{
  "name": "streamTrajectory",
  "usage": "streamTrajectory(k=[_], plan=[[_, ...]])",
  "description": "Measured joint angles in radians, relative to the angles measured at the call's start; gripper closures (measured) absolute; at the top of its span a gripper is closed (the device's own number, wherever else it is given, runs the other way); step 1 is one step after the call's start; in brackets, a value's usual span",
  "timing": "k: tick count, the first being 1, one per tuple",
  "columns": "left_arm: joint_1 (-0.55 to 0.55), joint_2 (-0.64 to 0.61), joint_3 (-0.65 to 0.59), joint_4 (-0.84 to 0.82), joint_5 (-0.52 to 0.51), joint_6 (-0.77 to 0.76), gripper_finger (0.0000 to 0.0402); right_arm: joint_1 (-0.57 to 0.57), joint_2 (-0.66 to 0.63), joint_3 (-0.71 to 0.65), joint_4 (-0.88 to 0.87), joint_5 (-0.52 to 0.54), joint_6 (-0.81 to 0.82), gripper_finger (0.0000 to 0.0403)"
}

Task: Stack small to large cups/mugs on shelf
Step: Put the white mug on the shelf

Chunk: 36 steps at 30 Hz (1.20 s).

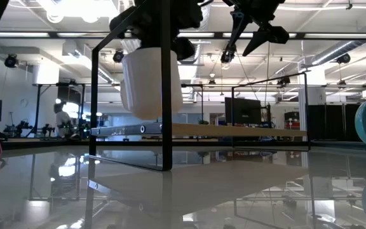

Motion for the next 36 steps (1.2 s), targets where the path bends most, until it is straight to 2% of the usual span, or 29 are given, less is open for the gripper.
streamTrajectory(k=[9, 18, 28, 36], plan=[[-0.022, 0.062, 0.093, -0.016, -0.015, -0.009, 0.0401, 0.000, 0.000, 0.000, 0.000, 0.000, 0.004, 0.0193], [-0.029, 0.113, 0.106, -0.071, -0.010, 0.004, 0.0401, 0.009, 0.000, 0.000, 0.000, 0.000, 0.031, 0.0193], [-0.030, 0.117, 0.144, -0.087, -0.040, 0.053, 0.0401, 0.018, 0.000, 0.000, 0.000, 0.000, 0.044, 0.0193], [-0.029, 0.121, 0.170, -0.100, -0.022, 0.071, 0.0401, 0.018, 0.000, 0.000, 0.000, 0.007, 0.071, 0.0193]])
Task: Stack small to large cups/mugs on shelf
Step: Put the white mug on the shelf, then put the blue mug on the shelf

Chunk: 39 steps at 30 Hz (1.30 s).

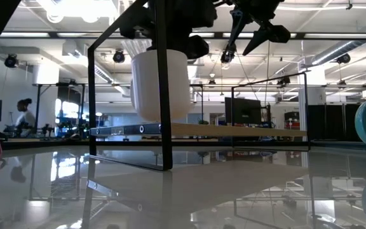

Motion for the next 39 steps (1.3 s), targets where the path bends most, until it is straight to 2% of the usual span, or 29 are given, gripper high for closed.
streamTrajectory(k=[10, 21, 33, 39], plan=[[0.000, 0.000, -0.002, -0.003, 0.011, 0.033, 0.0397, 0.000, 0.000, 0.000, 0.000, 0.019, -0.004, 0.0193], [0.000, 0.000, 0.000, -0.001, 0.011, 0.034, 0.0335, -0.001, 0.000, 0.000, -0.001, 0.044, -0.022, 0.0193], [0.000, 0.000, 0.065, -0.024, 0.002, 0.024, 0.0331, -0.001, -0.002, 0.000, -0.001, 0.044, -0.023, 0.0193], [0.005, -0.003, 0.139, -0.097, -0.063, -0.026, 0.0331, -0.010, -0.028, 0.000, -0.001, 0.041, -0.023, 0.0193]])
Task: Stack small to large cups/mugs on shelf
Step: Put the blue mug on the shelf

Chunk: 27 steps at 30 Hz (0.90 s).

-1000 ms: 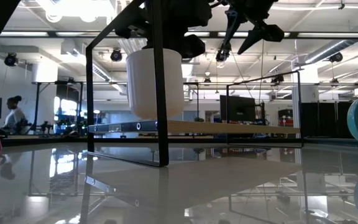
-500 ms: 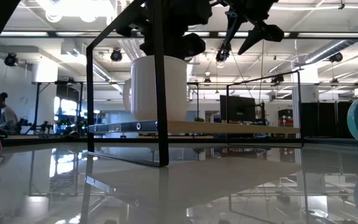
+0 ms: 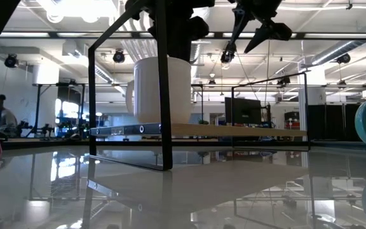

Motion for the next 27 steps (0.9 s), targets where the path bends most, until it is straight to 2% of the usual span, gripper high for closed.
streamTrajectory(k=[4, 7, 14, 20, 22, 27], plan=[[0.018, -0.005, 0.010, -0.022, 0.011, -0.084, 0.0331, -0.023, -0.046, 0.000, -0.002, -0.011, 0.000, 0.0193], [0.031, -0.010, 0.008, -0.023, 0.037, -0.144, 0.0331, -0.033, -0.090, 0.001, -0.054, -0.071, 0.005, 0.0193], [0.050, -0.065, 0.006, -0.005, 0.063, -0.219, 0.0331, 0.045, -0.166, 0.001, -0.574, -0.108, 0.058, 0.0193], [0.061, -0.107, 0.004, 0.138, 0.163, -0.331, 0.0331, 0.232, -0.236, -0.045, -0.544, -0.168, 0.171, 0.0193], [0.064, -0.115, 0.004, 0.147, 0.173, -0.384, 0.0331, 0.329, -0.232, -0.072, -0.591, -0.178, 0.216, 0.0193], [0.075, -0.135, 0.004, 0.158, 0.173, -0.475, 0.0331, 0.582, -0.214, -0.160, -0.584, -0.205, 0.268, 0.0193]])
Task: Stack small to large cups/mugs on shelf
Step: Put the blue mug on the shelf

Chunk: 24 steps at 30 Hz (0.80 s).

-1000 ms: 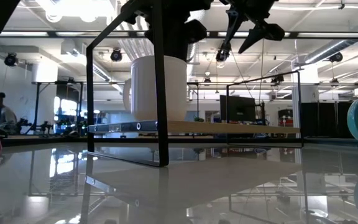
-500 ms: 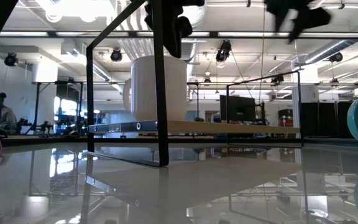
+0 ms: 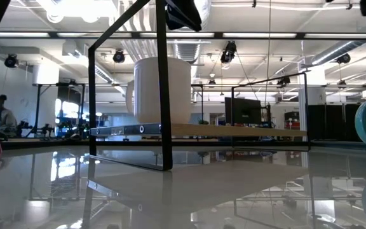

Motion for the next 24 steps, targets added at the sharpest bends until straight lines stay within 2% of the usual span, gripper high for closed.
streamTrajectory(k=[3, 8, 17, 24], plan=[[0.000, -0.011, 0.000, 0.006, -0.002, -0.002, 0.0331, 0.114, 0.030, -0.065, 0.005, 0.012, 0.023, 0.0193], [0.000, -0.016, 0.000, 0.006, -0.001, -0.003, 0.0331, 0.217, 0.050, -0.202, 0.061, -0.005, 0.077, 0.0193], [0.002, -0.016, -0.003, 0.005, -0.002, -0.001, 0.0331, 0.241, 0.033, -0.416, 0.305, 0.016, 0.153, 0.0193], [0.016, -0.016, -0.004, 0.004, -0.002, 0.000, 0.0331, 0.241, 0.034, -0.535, 0.401, 0.066, 0.238, 0.0194]])
